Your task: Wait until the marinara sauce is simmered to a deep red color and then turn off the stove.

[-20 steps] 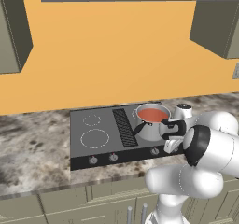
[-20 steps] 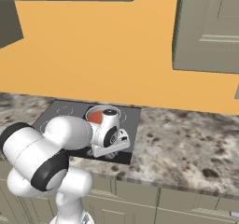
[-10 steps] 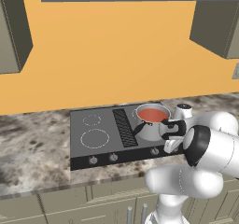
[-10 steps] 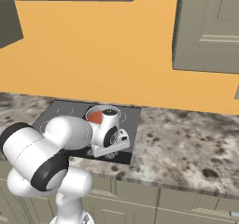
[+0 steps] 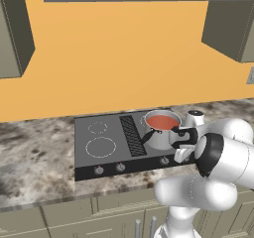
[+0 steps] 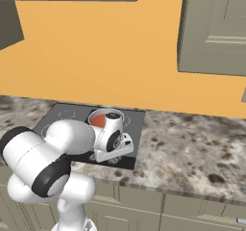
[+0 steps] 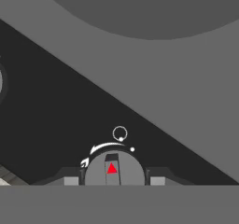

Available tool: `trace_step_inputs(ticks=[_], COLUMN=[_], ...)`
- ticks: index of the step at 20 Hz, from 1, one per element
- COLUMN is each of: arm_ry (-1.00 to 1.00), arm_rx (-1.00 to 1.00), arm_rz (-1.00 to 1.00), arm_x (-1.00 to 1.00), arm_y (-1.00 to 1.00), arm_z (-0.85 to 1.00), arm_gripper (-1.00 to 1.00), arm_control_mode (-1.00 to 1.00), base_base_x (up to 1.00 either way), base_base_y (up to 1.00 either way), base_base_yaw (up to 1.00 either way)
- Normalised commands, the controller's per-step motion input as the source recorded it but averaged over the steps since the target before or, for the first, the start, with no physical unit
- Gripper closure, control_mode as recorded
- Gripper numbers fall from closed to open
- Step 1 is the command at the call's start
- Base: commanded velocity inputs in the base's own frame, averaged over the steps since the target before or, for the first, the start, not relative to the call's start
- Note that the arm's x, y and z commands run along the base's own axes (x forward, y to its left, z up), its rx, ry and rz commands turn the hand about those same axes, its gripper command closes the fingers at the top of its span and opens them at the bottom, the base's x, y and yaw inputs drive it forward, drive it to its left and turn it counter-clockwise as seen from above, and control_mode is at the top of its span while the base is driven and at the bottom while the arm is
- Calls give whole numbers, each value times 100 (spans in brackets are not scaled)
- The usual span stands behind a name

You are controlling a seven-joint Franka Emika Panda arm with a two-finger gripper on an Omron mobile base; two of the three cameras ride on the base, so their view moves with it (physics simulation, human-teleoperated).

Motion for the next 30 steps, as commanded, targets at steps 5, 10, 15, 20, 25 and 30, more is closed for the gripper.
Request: trace_step_inputs(ticks=[5, 10, 15, 20, 25, 30], arm_ry=[0, 0, 0, 0, 0, 0], arm_rx=[0, 0, 0, 0, 0, 0], arm_rz=[0, 0, 0, 0, 0, 0], arm_x=[0, 0, 0, 0, 0, 0], arm_y=[0, 0, 0, 0, 0, 0], arm_z=[0, 0, 0, 0, 0, 0], arm_gripper=[100, 100, 100, 100, 100, 100], arm_control_mode=[-100, -100, -100, -100, -100, -100], base_base_x=[0, 0, 0, 0, 0, 0], base_base_y=[0, 0, 0, 0, 0, 0], base_base_yaw=[0, 0, 0, 0, 0, 0])
